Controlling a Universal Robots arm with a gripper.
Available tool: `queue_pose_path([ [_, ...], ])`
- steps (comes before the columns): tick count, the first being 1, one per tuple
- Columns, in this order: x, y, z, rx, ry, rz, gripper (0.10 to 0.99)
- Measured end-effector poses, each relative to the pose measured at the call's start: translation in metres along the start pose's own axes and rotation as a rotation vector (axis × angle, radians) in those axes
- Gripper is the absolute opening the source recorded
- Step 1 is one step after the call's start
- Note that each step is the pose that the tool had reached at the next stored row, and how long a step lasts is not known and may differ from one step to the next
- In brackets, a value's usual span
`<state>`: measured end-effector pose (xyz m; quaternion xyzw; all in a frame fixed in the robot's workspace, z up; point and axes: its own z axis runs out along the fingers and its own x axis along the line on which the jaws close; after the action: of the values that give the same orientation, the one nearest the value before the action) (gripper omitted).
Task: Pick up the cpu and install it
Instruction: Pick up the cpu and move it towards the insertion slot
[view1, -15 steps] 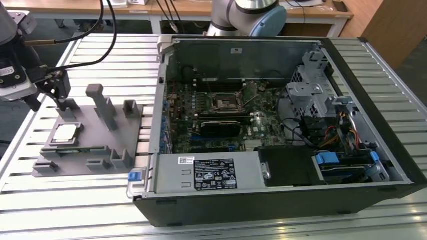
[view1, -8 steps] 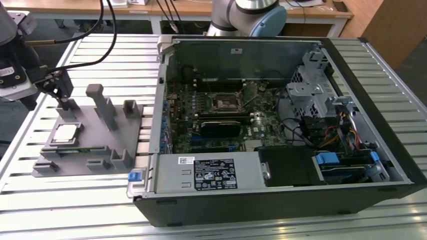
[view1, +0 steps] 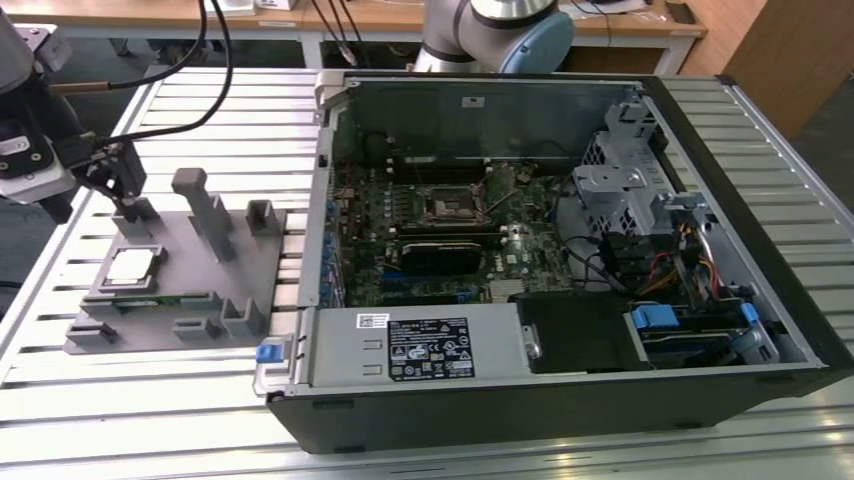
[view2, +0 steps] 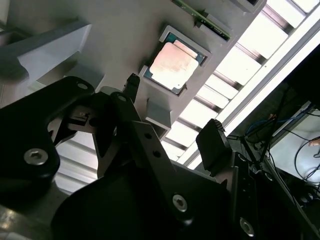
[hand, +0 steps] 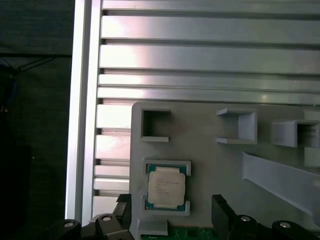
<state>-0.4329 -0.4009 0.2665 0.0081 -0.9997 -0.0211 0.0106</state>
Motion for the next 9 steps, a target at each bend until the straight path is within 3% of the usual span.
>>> queue_pose_path([
  [9,0.0003,-0.0002,0.0037,0.000,0.0001,0.000,0.725],
])
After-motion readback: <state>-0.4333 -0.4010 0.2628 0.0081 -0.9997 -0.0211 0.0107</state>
